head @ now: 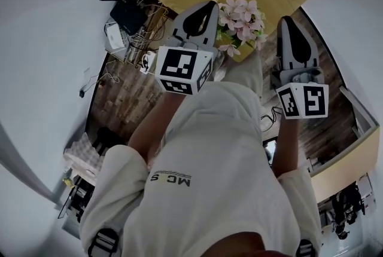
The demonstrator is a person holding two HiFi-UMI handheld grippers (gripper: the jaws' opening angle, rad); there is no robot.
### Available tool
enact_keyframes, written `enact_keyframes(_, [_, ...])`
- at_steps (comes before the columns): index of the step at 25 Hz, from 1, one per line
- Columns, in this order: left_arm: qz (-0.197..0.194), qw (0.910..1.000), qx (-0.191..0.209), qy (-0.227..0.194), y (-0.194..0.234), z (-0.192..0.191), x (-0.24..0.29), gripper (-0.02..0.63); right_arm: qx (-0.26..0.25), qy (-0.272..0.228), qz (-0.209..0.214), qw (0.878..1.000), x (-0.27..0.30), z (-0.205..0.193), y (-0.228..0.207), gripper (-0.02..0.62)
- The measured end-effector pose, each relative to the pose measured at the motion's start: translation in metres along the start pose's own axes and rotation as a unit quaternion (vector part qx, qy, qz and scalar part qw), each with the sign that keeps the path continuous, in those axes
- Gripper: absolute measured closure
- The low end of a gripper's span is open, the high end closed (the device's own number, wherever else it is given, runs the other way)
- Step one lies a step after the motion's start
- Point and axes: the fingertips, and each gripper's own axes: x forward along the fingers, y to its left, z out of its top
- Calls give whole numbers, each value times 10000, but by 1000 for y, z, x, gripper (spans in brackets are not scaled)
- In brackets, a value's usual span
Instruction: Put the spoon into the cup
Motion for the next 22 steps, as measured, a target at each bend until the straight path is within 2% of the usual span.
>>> enact_keyframes(7, [-201,9993,88,-286,-13,26,-36,594,-180,-283,-345,9988,-18,25,4,561])
enact_keyframes(13, [-183,9982,108,-552,-12,47,-65,594,-192,-459,-376,9981,-28,40,16,561])
enact_keyframes(22, [-253,9968,40,-755,-17,50,-91,594,-252,-553,-390,9974,-50,41,37,561])
